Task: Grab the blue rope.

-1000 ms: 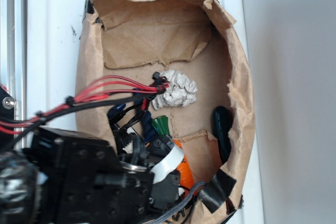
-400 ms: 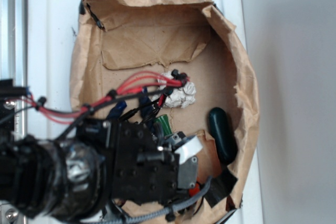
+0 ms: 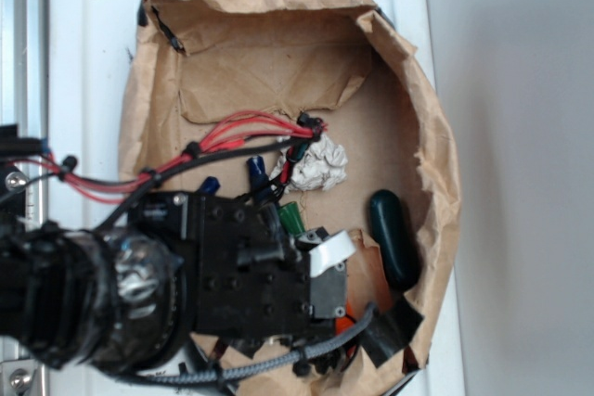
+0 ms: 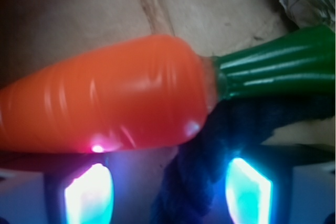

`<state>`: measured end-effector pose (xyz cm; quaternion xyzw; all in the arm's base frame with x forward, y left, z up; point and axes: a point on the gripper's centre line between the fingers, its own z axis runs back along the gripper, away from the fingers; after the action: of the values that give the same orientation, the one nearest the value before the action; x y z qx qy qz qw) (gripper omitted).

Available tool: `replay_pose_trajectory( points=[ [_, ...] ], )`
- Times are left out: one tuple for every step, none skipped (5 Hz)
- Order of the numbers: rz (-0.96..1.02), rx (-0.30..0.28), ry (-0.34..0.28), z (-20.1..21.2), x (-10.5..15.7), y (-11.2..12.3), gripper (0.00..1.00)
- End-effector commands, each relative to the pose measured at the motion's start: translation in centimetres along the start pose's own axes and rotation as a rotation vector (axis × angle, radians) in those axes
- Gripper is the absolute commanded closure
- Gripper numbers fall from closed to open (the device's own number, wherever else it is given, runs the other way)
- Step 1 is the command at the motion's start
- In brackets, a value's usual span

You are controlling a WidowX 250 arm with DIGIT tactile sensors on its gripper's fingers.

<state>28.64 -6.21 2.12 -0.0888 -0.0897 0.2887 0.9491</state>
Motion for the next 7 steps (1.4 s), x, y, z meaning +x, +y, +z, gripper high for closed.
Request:
replay_pose_trajectory(
  points=[
    [0.033,-0.045,-0.039,1.1,1.4,0.8,1.00],
    [0.052,-0.063,-0.027,2.1,2.0,0.7,1.00],
    [0.088,-0.087,-0.010,3.8,3.1,0.6,1.00],
    [0.160,-0.139,0.022,7.2,5.2,0.7,1.00],
    [0.252,-0.192,0.067,10.8,7.3,1.5,1.00],
    [0.292,-0.220,0.150,14.1,8.6,2.2,1.00],
    [0.267,-0.218,0.161,17.2,8.6,2.9,1.00]
  ],
)
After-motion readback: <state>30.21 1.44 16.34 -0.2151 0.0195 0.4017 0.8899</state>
